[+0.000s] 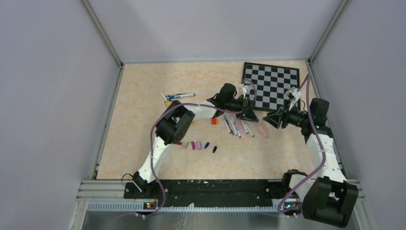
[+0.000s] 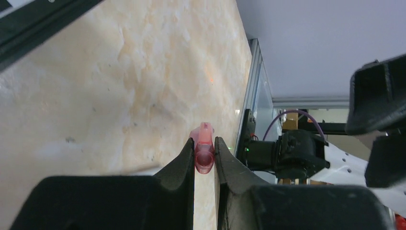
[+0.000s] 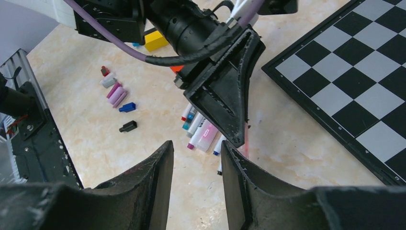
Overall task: Open the pen caps
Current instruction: Place the pen at the center of the board.
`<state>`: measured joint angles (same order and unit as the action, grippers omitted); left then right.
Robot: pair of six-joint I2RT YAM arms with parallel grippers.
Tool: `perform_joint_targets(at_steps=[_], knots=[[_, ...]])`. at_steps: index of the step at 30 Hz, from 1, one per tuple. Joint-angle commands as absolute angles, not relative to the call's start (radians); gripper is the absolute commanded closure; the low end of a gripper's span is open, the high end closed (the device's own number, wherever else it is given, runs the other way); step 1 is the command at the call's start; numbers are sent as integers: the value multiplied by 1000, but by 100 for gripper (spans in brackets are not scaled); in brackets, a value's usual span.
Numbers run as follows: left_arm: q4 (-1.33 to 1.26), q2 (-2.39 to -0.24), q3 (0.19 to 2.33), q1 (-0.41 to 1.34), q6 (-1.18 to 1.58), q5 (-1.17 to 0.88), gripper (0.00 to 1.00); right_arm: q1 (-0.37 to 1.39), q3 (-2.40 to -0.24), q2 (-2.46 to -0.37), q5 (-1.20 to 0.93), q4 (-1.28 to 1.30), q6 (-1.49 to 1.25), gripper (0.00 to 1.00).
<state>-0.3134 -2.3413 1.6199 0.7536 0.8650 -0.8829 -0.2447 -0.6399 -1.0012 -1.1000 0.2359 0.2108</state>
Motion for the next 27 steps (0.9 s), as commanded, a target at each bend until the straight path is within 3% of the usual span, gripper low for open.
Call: perform_joint_targets(at_steps=[1, 19, 27], knots=[[-254, -2389, 1743, 765, 849, -823, 97, -254, -670, -979, -1106, 197, 207, 60], [36, -2466, 1924, 769, 715, -736, 77, -254, -663, -982, -1101, 193, 213, 59], [141, -2441, 1973, 769, 632, -651, 63, -254, -660, -983, -1099, 190, 213, 59]])
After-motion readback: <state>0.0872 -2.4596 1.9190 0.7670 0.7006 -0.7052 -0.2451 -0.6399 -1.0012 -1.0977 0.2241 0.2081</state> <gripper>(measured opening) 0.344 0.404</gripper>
